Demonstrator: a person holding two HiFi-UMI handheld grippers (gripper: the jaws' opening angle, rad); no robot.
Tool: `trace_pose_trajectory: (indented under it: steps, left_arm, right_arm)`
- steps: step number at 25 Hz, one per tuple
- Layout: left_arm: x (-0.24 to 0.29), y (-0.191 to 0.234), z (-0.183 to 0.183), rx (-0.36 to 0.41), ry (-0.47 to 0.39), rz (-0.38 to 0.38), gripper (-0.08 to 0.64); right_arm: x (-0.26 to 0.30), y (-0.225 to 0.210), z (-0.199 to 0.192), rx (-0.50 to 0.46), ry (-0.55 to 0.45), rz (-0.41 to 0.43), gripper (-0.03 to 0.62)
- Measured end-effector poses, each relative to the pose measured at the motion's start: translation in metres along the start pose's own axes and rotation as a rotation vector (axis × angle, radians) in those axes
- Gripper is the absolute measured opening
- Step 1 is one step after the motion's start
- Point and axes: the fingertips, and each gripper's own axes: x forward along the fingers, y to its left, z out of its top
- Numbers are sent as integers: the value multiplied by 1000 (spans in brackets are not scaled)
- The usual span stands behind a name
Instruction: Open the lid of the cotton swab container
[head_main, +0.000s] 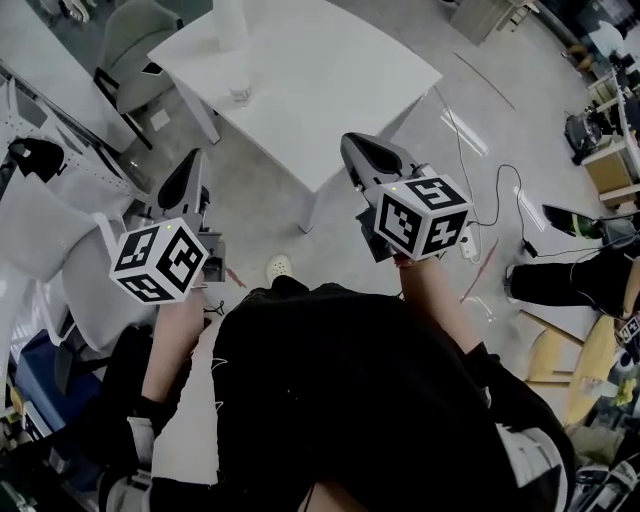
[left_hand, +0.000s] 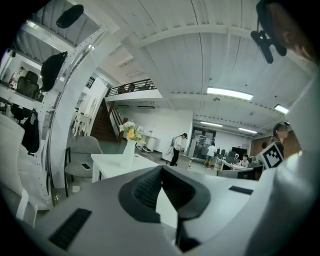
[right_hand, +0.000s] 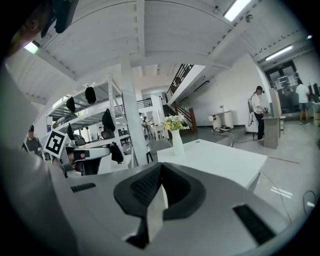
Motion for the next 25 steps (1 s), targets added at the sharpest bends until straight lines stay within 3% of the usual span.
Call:
trace_pose_trajectory:
  steps: [11, 18, 25]
  left_arm:
    - [71, 62, 22, 16, 28, -44, 11]
    - [108, 108, 25, 74, 32, -31, 11]
    - [144, 147, -15, 60, 125, -86, 11]
  right_arm:
    - [74, -24, 26, 7, -3, -61, 5]
    - [115, -45, 29, 25, 10, -115, 5]
    - [142, -59, 18, 21, 63, -159, 5]
